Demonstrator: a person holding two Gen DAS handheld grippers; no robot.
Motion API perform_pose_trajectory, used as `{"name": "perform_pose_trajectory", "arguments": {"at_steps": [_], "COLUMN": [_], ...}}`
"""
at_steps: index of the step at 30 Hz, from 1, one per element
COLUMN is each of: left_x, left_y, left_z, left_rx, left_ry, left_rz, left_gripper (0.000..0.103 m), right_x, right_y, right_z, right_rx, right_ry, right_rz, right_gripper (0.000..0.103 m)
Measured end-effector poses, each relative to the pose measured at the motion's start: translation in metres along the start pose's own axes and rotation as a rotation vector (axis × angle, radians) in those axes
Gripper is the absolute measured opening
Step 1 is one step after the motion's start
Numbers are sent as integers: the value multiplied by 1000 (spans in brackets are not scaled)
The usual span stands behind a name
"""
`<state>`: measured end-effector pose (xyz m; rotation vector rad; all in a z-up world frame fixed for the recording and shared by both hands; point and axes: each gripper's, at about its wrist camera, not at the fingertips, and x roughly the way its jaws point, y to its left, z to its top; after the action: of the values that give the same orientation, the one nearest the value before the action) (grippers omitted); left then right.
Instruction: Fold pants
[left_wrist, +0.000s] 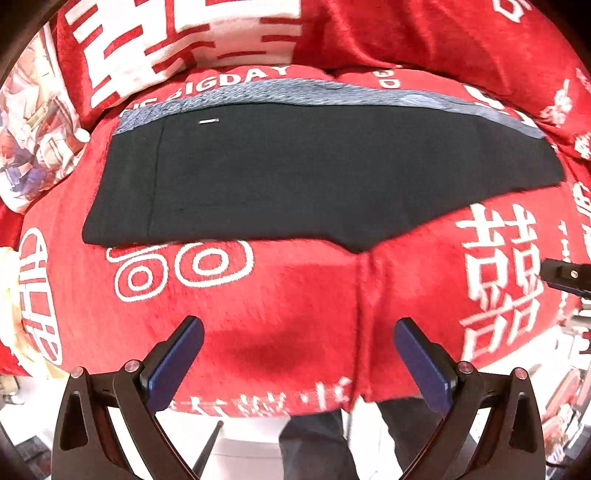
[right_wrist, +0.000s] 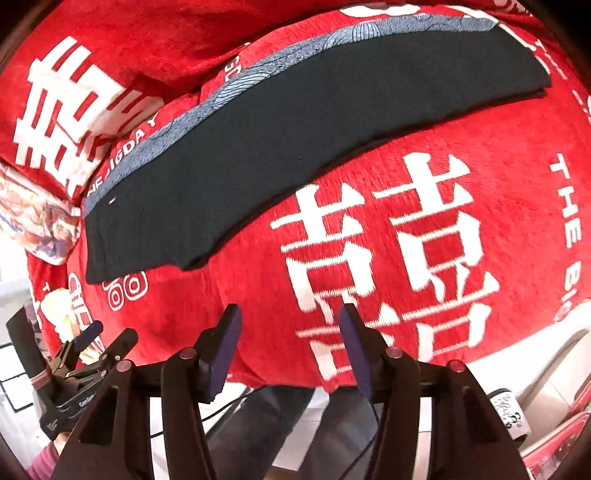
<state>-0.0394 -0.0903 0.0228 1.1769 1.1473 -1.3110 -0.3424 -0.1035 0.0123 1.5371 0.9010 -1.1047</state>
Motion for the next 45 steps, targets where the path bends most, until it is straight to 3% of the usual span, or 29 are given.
{"name": "perform_pose_trajectory", "arguments": {"at_steps": [8,19,27,35,45], "left_x": [-47,-76,-82,-97,-87], "left_y": [-10,-2,-48,-132,-161], "left_z": [-10,5,23,44,51], "left_rx": [78,67,27,-46,-106], "left_ry": [-54,-98,-81,-80,-12], "left_rz": [-76,-55,18,64,145], "left_gripper": [103,103,103,103,103], "right_x": [-35,-83,-103,-129,-129], "right_y": [17,28,-26,-125,-187], "right_z": [-21,-29,1,47,97], "right_rx": [38,26,58,109,125], "right_ry": [-34,-138,-157,-144,-121], "right_rz": [3,18,107,131,179], "right_gripper": [60,64,64,65,65]}}
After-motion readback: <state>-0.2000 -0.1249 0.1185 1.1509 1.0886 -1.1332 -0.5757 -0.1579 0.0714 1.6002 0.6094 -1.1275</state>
